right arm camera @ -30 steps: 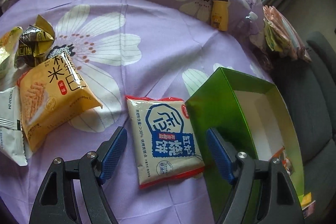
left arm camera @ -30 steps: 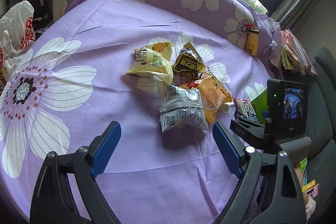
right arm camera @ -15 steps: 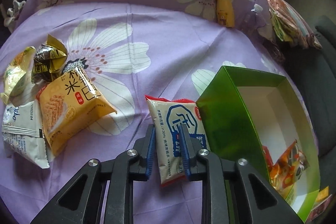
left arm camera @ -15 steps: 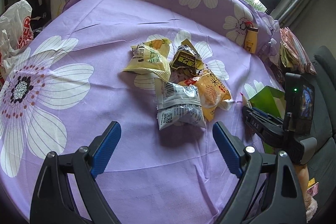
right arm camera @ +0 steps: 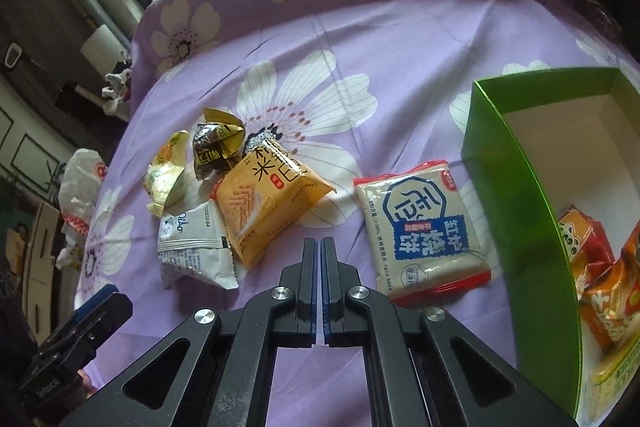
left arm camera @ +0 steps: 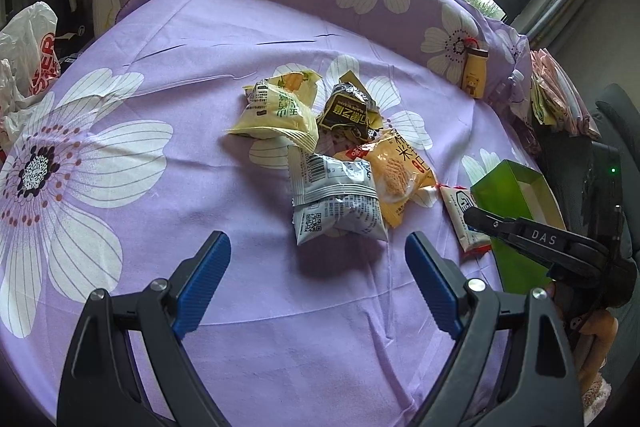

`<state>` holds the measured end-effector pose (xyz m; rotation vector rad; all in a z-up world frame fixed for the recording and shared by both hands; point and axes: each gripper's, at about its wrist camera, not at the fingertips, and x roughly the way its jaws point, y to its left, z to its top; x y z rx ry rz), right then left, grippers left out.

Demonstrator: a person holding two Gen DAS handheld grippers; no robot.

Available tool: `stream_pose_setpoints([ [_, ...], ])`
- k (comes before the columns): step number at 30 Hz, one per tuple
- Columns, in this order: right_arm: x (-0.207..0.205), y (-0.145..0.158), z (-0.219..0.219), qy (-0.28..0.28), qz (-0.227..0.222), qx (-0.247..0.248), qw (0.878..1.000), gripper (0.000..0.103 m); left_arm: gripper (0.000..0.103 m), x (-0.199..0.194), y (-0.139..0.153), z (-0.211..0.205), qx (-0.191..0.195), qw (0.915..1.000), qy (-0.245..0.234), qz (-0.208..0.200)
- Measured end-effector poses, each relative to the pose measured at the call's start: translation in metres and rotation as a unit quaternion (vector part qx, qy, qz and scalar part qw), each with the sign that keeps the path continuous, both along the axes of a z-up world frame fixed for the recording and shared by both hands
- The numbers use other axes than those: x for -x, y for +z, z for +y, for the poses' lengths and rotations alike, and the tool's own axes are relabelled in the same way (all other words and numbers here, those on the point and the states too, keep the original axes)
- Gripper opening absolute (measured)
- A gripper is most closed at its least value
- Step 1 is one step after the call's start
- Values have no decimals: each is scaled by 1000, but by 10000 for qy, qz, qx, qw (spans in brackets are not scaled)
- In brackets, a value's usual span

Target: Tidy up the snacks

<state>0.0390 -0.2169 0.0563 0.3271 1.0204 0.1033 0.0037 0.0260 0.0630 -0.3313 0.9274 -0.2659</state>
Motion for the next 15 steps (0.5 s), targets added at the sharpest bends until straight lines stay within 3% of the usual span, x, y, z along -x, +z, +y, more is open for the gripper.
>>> stream_pose_setpoints([
  [3,-3,-3,-19,-330,174,11,9993,3,89,1,0,-7,-48,10000,-59,-10],
  [5,-3,-2,-26,-399,104,187,9990,11,89,2,-1,-15,-111,9998,-183,-17],
  [6,-3,-1,-31,-466,93,239,9986,25,89,2,-1,-19,-124,9996,-238,-25],
  [10,-5,-2,-41,-351,47,-603,9976,38,89,0,-3,-38,-97,9989,-459,19],
  [15,-11,-2,-42,-533,24,-304,9981,39,89,-5,-3,-71,-227,9963,-829,3],
])
